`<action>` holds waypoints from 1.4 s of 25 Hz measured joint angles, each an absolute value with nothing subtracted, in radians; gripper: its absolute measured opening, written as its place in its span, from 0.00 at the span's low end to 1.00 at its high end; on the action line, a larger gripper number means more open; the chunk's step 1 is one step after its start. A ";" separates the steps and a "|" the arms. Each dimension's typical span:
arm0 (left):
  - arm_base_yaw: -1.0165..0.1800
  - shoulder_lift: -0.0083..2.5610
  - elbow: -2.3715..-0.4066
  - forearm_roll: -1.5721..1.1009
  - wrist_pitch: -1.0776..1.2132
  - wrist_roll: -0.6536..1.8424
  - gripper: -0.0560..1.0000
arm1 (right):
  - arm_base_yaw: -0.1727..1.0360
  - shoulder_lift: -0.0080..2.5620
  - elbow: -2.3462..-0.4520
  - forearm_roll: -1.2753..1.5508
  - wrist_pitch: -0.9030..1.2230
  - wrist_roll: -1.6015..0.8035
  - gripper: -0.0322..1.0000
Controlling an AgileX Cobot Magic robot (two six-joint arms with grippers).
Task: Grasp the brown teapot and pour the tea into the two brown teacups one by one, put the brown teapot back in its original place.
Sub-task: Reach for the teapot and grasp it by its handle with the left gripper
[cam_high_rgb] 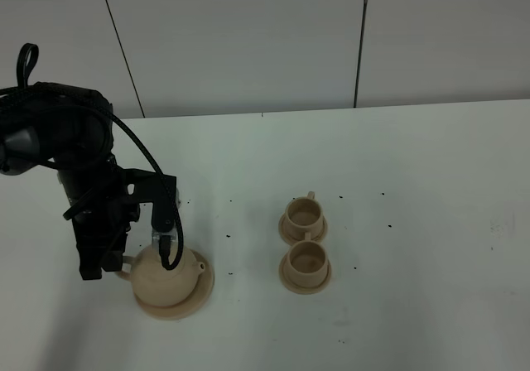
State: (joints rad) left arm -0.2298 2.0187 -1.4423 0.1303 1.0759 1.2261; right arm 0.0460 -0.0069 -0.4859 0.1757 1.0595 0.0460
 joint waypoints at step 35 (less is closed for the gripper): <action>-0.230 2.051 -1.442 0.109 1.042 1.226 0.38 | 0.046 -0.007 -0.486 0.176 1.060 0.046 0.26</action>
